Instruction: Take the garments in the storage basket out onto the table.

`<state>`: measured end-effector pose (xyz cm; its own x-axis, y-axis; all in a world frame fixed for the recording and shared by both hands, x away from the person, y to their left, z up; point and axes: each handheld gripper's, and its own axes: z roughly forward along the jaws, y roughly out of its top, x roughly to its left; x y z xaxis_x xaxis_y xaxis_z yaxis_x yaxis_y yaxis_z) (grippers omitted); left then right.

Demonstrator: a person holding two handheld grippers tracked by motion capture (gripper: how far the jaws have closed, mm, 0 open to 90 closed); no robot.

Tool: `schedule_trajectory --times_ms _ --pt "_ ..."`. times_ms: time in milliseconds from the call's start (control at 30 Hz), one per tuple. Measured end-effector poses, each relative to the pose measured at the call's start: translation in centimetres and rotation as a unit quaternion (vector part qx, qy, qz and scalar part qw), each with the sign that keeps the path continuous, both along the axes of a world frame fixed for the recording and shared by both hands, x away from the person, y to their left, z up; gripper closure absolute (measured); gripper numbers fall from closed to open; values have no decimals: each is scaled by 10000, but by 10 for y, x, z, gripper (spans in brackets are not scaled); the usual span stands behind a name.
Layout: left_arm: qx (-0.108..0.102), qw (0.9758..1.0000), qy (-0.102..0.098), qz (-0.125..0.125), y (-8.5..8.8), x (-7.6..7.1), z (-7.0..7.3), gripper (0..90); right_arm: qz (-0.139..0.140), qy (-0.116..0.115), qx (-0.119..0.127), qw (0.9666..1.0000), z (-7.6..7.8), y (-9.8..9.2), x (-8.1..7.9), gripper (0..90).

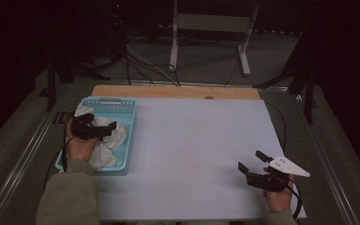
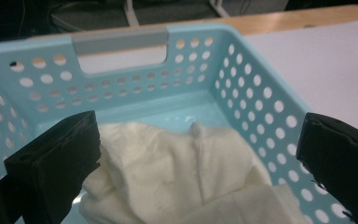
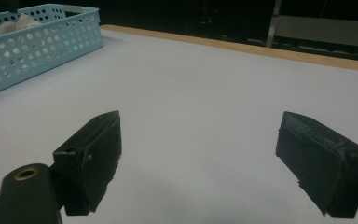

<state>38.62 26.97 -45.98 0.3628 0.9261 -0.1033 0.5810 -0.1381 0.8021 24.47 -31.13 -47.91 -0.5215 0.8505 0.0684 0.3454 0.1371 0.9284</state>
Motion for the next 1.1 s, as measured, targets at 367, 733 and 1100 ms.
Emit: schedule_trajectory --times_ms 367,733,1100 --pt "240 9984 486 163 0 11 -12 5 14 13 5 10000 0 0 0 143" --pt "444 9923 1159 30 -8 18 -17 5 17 13 0 10000 0 0 0 143" --pt "518 9856 1609 -93 -14 23 -23 176 30 11 -5 10000 0 0 0 144"
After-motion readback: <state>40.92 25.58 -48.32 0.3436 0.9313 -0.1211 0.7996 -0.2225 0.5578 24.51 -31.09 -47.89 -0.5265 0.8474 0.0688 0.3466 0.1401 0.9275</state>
